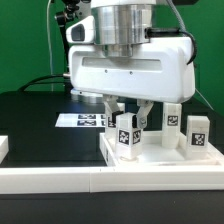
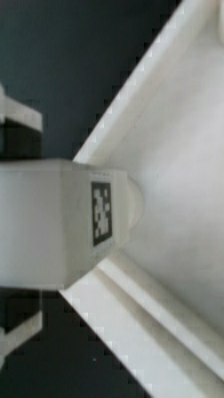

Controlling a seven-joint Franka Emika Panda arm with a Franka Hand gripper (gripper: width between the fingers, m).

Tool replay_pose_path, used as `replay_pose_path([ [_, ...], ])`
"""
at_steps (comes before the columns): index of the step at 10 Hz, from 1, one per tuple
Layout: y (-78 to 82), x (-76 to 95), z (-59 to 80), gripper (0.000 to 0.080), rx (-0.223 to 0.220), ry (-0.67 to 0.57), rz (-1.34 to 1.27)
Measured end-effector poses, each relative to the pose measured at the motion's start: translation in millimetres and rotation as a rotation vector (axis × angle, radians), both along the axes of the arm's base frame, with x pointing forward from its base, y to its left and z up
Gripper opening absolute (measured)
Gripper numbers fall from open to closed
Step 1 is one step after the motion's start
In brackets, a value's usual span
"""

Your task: Assemble square table

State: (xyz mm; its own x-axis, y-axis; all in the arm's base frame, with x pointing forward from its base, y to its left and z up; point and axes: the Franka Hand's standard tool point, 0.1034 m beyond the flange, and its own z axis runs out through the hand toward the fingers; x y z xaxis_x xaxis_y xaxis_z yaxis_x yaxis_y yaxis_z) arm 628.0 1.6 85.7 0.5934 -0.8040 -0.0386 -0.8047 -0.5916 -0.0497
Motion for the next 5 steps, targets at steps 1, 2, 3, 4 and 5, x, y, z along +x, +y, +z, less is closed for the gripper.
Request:
replay_pose_path([
  [1, 0.0, 0.0, 0.0, 0.029, 0.0, 0.005, -0.103],
  [2, 0.0, 0.1, -0.1, 0.029, 0.0, 0.003, -0.194],
  [3, 0.0, 0.1, -0.2, 0.029, 0.006, 0.005, -0.28],
  [4, -0.4, 0.1, -0.4, 0.029, 0.012, 0.005, -0.388],
  [5, -0.1, 0.1, -0.4, 0.029, 0.013, 0.007, -0.458],
])
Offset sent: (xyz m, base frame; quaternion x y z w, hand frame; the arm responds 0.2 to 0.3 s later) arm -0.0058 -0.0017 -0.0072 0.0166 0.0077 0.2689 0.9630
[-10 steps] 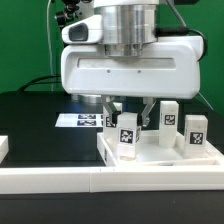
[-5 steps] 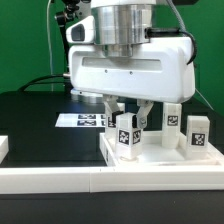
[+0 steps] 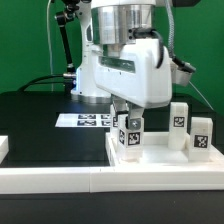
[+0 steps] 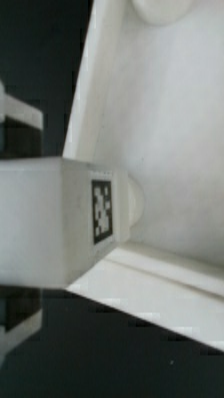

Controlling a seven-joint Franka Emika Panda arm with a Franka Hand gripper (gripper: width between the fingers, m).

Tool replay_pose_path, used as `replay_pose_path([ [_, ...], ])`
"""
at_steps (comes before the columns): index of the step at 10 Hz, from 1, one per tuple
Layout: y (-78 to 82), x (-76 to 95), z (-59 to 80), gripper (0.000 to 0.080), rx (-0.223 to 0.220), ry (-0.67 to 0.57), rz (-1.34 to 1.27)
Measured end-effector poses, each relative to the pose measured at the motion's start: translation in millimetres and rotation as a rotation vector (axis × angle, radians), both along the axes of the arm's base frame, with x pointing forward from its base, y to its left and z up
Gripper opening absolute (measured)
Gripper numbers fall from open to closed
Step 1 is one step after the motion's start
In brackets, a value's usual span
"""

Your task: Assemble square table

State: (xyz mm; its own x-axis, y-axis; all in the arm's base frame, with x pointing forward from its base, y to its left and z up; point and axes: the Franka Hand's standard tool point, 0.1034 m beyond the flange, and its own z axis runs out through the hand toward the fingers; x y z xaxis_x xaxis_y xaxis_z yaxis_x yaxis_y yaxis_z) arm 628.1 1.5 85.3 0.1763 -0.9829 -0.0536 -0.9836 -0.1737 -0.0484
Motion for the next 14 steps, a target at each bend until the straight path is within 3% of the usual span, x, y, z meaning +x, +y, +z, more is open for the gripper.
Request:
replay_pose_path([
  [3, -0.6, 0.6, 0.1, 0.029, 0.008, 0.021, -0.135],
  [7, -0.5, 0.4, -0.5, 0.0297, 0.005, 0.017, -0.082],
  [8, -0.4, 0.4, -0.5, 0.0468, 0.004, 0.015, -0.037],
  [9, 0.7, -0.6, -0.7, 0.0468, -0.004, 0.017, 0.057],
  [10, 4.7, -0.9, -0.2, 0.0613, -0.009, 0.015, 0.155],
  [14, 4.8, -0.1, 5.3, 0.0648, -0.022, -0.022, 0.516],
])
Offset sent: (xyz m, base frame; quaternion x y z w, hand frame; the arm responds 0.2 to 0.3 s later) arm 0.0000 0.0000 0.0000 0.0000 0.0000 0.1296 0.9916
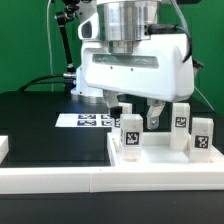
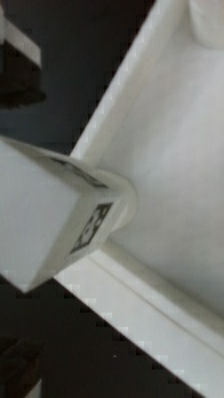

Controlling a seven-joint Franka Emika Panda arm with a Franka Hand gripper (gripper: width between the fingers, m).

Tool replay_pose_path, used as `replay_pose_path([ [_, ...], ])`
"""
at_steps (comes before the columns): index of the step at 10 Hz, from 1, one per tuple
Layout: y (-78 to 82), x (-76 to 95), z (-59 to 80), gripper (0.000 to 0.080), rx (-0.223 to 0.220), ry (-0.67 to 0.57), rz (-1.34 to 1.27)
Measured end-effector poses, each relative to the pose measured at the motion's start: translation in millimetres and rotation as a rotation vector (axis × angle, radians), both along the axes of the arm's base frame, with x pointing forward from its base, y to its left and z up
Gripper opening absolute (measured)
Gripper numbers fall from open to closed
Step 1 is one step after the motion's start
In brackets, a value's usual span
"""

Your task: Assemble square table

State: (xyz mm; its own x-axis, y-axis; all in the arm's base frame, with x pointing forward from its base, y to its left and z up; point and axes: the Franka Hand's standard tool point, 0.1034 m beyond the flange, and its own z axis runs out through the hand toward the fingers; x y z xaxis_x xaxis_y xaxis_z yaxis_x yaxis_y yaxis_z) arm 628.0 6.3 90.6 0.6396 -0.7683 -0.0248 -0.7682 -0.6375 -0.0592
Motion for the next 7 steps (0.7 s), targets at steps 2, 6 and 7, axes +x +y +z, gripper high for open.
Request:
replay_pose_path([
  [2, -1.9, -0.2, -0.9, 0.0649, -0.006, -0.008, 0.157],
  [6, 2.9, -1.9, -3.9, 0.0649, -0.012, -0.018, 0.429],
  [7, 5.1, -2.0, -4.1, 0.0649, -0.014, -0.021, 0.487],
])
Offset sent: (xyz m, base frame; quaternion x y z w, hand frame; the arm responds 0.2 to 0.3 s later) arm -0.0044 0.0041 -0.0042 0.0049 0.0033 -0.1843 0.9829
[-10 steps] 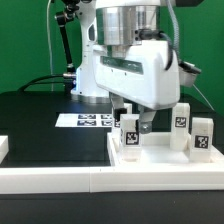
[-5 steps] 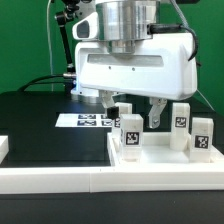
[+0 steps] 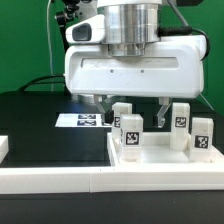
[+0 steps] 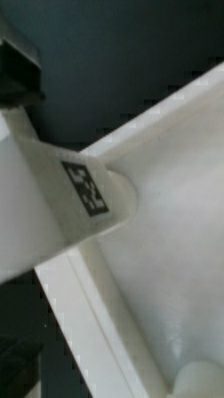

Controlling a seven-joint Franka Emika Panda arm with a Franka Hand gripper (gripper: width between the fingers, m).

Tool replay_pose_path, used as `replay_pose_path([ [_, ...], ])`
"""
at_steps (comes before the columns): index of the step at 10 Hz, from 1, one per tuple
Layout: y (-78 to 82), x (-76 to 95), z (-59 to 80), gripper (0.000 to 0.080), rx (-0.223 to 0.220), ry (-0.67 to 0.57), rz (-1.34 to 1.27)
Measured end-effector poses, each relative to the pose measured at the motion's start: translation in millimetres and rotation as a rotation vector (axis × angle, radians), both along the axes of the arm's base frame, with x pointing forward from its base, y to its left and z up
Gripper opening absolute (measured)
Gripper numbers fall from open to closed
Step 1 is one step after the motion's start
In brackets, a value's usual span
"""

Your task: Assemble square table

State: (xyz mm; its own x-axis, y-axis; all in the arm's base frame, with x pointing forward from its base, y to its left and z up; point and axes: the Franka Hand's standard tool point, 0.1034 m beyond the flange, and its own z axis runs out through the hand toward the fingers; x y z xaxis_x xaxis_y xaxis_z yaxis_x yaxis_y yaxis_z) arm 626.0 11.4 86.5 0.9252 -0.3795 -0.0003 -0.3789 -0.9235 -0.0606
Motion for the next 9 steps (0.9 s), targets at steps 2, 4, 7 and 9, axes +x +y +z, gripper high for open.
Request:
replay_pose_path([
  [2, -1.5, 0.0, 0.0, 0.0649, -0.005, -0.007, 0.142],
  [4, -0.8, -0.3, -0.3, 0.0649, -0.012, -0.009, 0.216],
  [7, -4.1, -0.5, -0.3, 0.0601, -0.028, -0.016, 0.435],
  [9, -4.1, -0.5, -0.5, 0.0421, -0.028, -0.015, 0.432],
])
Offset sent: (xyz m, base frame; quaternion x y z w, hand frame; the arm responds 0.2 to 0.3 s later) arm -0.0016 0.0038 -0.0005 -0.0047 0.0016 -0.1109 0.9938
